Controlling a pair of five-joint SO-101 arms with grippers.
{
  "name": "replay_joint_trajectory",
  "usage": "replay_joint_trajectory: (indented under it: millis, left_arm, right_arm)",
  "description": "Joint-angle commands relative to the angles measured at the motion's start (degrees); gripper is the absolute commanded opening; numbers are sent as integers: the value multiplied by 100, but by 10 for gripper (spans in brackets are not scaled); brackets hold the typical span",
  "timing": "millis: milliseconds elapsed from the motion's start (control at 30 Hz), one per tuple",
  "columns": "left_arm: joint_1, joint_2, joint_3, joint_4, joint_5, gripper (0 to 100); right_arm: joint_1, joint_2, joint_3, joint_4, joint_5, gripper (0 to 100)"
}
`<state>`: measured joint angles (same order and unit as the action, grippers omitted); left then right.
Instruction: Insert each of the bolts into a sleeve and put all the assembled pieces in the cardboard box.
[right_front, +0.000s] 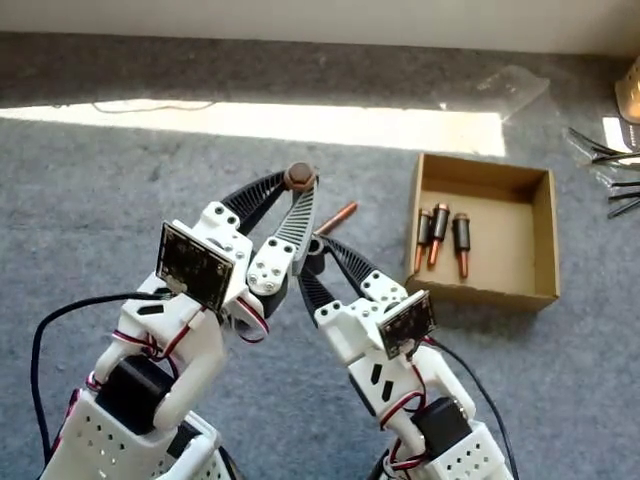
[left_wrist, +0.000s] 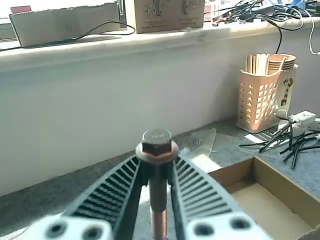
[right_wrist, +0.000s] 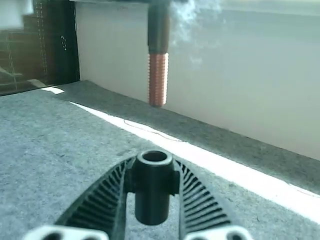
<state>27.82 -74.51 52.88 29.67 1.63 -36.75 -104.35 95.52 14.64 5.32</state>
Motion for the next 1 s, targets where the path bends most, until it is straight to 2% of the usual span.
replay_joint_trajectory:
  millis: [0,100,300,867,967]
  left_arm:
    - [101,-163,-374,18,589,6]
    - [-75,-163,-374,35,1459,6]
    - [-444,-163,-101,35,2092,6]
    - [-418,-163,31,44,2092,6]
    - [-418,-163,40,53,2040,6]
  right_arm:
    - [-75,-31,848,163,114,5]
    - [-66,-31,848,171,114,5]
    - [-57,-31,848,171,114,5]
    - [-57,-40,848,-57,132,5]
    - [-57,-31,848,-48,510,5]
